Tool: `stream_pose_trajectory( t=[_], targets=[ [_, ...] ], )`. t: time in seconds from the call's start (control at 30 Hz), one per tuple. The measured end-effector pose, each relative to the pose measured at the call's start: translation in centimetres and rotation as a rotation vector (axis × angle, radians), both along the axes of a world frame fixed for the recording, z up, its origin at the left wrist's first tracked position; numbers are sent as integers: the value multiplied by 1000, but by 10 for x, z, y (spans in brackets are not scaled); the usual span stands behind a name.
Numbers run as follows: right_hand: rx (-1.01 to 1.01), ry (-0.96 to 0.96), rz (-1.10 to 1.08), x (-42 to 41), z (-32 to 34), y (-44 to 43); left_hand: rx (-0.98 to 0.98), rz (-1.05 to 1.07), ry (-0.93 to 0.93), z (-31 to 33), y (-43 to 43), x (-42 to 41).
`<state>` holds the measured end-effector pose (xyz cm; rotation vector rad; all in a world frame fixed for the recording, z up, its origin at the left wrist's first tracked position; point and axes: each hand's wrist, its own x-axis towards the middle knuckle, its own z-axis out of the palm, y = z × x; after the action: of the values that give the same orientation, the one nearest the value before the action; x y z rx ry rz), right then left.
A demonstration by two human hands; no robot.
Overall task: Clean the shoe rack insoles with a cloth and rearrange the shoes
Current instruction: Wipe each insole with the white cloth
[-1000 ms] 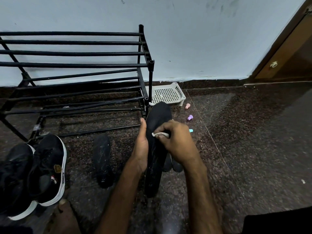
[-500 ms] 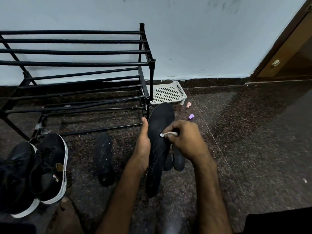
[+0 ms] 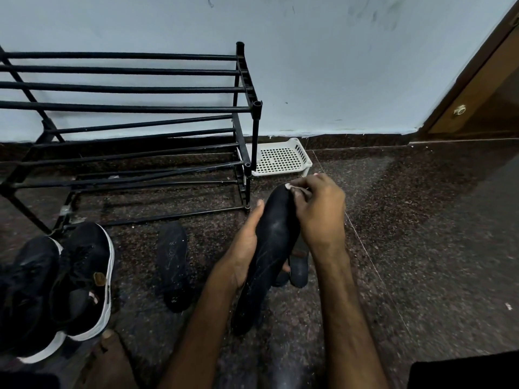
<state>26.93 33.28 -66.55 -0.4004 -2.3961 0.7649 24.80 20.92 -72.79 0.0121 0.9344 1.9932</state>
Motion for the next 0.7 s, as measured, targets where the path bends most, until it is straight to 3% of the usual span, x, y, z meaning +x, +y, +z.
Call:
stream_pose_trajectory(
  t=[0.07,0.23,0.3,0.5,0.7],
  targets=[
    [-2,-42,24,-5,4,-6,-9,20,-4,0,1,2],
    [-78,-342,382,9,-4,-18,35,139,-81,0,-5,-1],
    [-113,-431,421,15,-10,-16,46,172,-96,1,-9,-6],
    [-388,-44,20,28,-6,1,60,203,-140,-6,-16,-14],
    [-503,-233,-87,36,-29,7,90,337,-165,-19,-16,-17]
  ],
)
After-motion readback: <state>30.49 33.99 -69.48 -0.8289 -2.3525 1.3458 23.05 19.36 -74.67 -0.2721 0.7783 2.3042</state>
